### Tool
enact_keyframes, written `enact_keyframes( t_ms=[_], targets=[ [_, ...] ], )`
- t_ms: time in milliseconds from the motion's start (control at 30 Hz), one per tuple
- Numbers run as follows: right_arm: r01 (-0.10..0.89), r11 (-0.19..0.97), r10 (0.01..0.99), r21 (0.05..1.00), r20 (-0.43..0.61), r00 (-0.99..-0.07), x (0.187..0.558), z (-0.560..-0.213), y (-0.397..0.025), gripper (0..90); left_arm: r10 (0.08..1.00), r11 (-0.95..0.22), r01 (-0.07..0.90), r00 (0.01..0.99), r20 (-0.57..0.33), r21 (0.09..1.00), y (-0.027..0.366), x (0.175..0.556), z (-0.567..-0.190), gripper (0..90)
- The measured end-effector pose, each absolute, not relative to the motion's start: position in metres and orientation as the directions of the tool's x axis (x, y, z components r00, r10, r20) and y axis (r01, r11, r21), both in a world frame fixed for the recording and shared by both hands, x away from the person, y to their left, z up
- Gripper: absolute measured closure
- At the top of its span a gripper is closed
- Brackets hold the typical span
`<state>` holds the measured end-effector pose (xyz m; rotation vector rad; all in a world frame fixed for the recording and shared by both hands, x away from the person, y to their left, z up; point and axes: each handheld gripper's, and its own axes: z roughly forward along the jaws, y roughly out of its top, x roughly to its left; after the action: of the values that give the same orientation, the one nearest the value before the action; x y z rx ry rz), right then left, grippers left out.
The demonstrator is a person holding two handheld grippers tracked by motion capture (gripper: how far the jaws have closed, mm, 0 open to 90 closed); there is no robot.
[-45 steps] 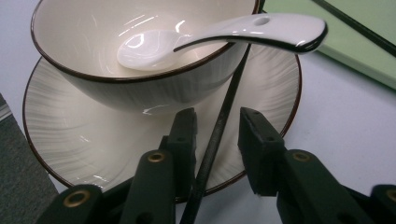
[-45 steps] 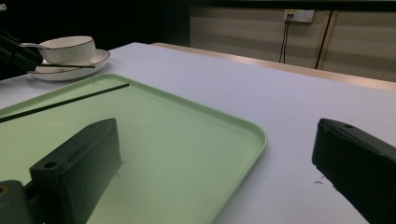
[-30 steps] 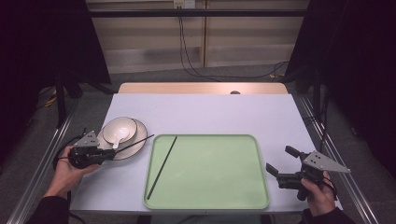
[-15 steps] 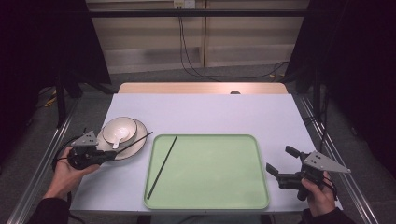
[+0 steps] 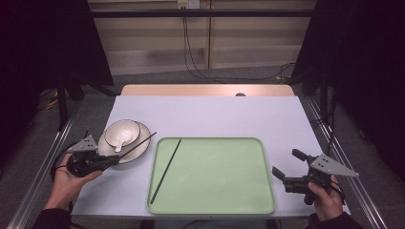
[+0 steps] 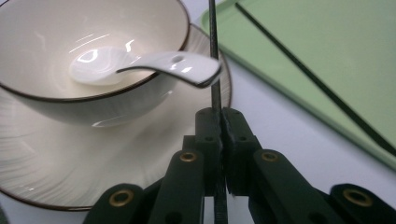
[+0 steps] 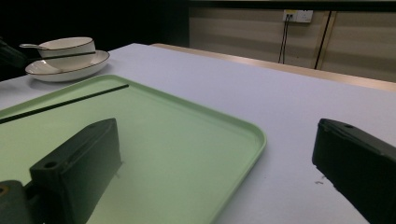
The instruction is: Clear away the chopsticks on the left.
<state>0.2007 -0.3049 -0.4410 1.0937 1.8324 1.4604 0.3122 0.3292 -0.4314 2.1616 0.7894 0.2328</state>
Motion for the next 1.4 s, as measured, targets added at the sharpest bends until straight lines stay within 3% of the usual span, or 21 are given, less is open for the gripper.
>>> enact_keyframes(
  t_ms=[367, 1000, 1400],
  targets=[
    [0.241, 0.071, 0.844, 0.968, 0.071, -0.532, 0.200, -0.440, -0.305, 0.5, 0.599, -0.430, 0.461, 0.789, -0.137, 0.776, 0.317, 0.292, -0.418, 86.1],
    [0.233, 0.075, 0.841, 0.970, 0.064, -0.537, 0.199, -0.440, -0.303, 0.0, 0.667, -0.330, 0.530, 0.716, -0.205, 0.781, 0.284, 0.250, -0.410, 86.1],
    [0.232, 0.091, 0.839, 0.968, 0.051, -0.541, 0.200, -0.441, -0.304, 0.1, 0.753, -0.219, 0.620, 0.599, -0.273, 0.754, 0.249, 0.246, -0.418, 86.1]
  ],
)
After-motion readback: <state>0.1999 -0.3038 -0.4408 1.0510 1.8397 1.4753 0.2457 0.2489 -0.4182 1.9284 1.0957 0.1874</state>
